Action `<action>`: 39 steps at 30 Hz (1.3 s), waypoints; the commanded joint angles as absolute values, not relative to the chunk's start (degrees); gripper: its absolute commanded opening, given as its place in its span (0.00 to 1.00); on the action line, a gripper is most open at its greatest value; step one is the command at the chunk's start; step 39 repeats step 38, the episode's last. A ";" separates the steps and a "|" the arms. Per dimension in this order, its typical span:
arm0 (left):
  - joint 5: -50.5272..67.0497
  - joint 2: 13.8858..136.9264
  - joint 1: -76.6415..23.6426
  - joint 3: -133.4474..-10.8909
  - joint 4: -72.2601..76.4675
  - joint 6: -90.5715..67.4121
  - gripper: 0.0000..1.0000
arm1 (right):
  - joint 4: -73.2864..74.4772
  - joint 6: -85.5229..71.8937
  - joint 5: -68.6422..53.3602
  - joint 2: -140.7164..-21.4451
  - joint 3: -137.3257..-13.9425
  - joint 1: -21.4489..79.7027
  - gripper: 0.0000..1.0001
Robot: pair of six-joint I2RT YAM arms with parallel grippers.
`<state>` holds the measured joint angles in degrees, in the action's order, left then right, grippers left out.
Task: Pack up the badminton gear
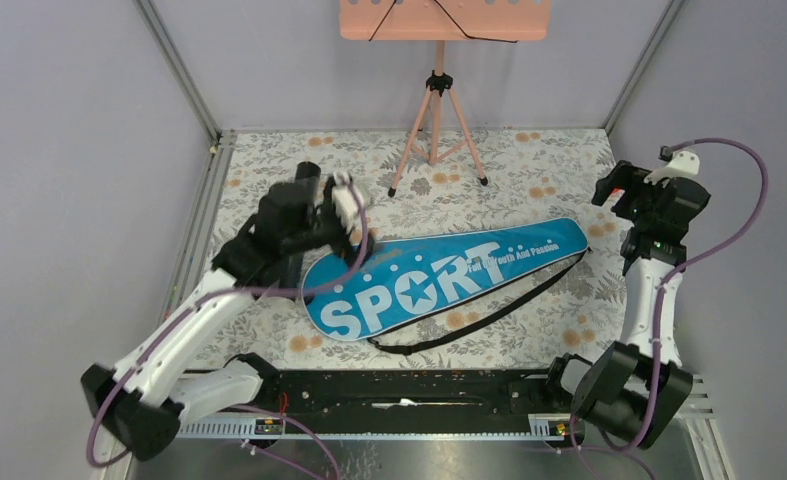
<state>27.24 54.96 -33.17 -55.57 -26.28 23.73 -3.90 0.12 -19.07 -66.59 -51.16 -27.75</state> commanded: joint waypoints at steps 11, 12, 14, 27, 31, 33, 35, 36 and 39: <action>-22.27 77.39 -34.84 -75.92 0.10 -28.17 0.99 | 15.70 -16.34 -9.91 -44.85 -33.32 -27.60 1.00; -24.72 75.23 -34.96 -71.97 0.09 -29.69 0.99 | 15.09 -16.32 -11.62 -43.14 -32.01 -27.60 1.00; -30.67 69.03 -34.98 -62.04 0.09 -32.66 0.99 | 12.41 -17.63 -14.67 -40.92 -29.97 -26.80 1.00; -51.64 30.18 -34.95 -39.34 -27.12 -36.18 0.99 | 10.67 -18.67 -19.59 -33.45 -26.80 -25.40 1.00; -52.36 27.47 -34.97 -39.52 -29.30 -36.29 0.99 | 10.11 -18.61 -20.64 -31.04 -25.76 -25.40 1.00; -51.31 27.66 -34.97 -39.76 -29.45 -35.98 0.99 | 10.08 -18.52 -20.25 -30.27 -25.52 -25.40 0.99; -51.11 28.49 -34.98 -40.05 -29.63 -35.80 0.99 | 9.80 -18.39 -20.08 -29.50 -25.03 -25.40 0.99; -51.41 29.02 -34.98 -40.27 -29.95 -35.75 0.99 | 9.61 -18.38 -20.08 -29.23 -25.05 -25.40 0.99; -51.75 30.22 -34.98 -41.02 -30.84 -35.77 0.99 | 9.47 -18.30 -20.12 -29.34 -25.25 -25.40 1.00</action>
